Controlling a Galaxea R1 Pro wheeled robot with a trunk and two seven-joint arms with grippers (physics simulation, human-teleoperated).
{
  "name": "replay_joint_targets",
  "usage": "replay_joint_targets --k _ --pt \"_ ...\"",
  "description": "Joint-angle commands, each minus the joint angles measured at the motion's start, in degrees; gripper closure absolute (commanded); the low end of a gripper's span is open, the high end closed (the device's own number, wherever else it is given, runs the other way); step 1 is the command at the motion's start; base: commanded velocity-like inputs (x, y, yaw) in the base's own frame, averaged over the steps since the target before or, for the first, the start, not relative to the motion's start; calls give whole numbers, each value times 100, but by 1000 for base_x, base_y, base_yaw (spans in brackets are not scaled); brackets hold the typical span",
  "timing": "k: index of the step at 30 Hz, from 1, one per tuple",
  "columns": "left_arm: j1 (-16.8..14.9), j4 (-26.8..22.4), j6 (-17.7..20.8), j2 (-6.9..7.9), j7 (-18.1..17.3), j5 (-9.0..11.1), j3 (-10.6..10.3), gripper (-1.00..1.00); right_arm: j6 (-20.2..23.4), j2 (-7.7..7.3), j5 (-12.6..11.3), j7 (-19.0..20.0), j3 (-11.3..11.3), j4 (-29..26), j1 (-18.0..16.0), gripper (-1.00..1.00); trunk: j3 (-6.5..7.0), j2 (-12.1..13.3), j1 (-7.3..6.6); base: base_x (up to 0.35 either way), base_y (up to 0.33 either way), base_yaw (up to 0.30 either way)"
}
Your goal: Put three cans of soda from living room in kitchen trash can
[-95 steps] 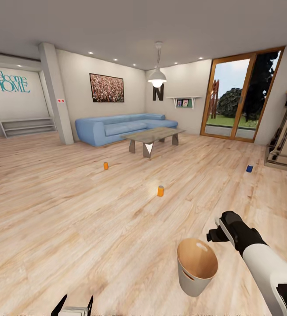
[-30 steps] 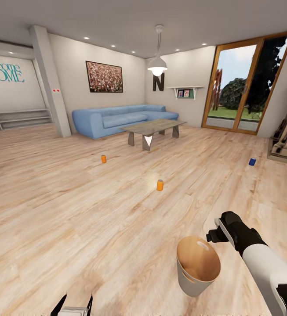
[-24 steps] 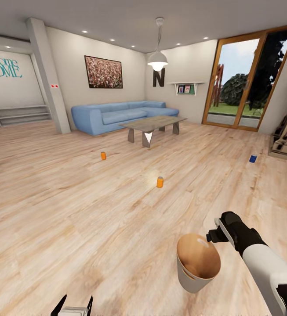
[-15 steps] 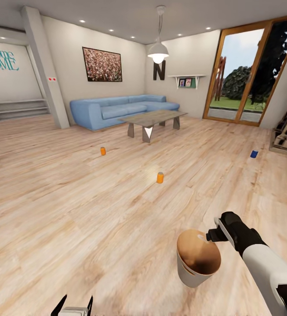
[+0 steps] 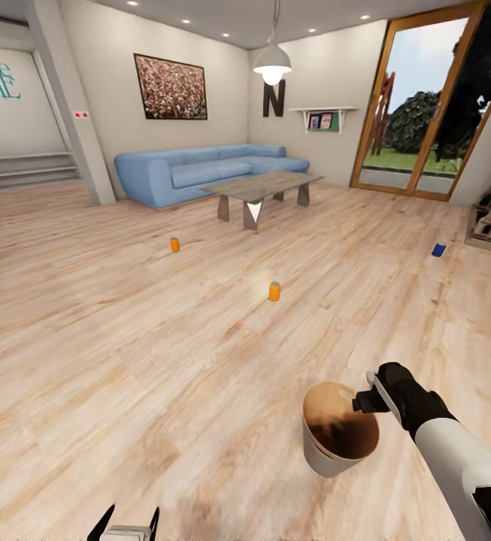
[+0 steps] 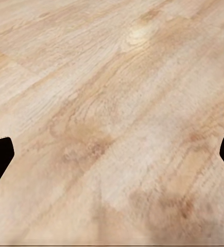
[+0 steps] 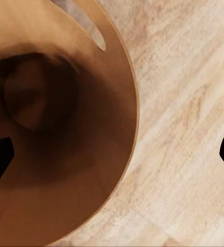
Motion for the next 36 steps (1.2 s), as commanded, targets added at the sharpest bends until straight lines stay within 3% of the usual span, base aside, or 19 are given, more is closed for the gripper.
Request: replay_joint_targets --k 1,16,23,36 --pt "0 -1 0 0 1 0 0 -100 0 0 1 0 0 0 0 -100 -23 -2 2 0 0 0" --pt "0 -9 -3 0 8 6 -7 -100 -2 1 1 0 0 0 3 -100 -355 -22 41 0 0 0" --pt "6 -65 -22 2 10 12 -2 -100 -2 3 1 0 6 0 8 -100 -355 -22 41 0 0 0" --pt "9 -68 -18 0 -6 9 14 -100 -2 -4 7 0 9 -6 8 -100 -643 -39 74 0 0 0"
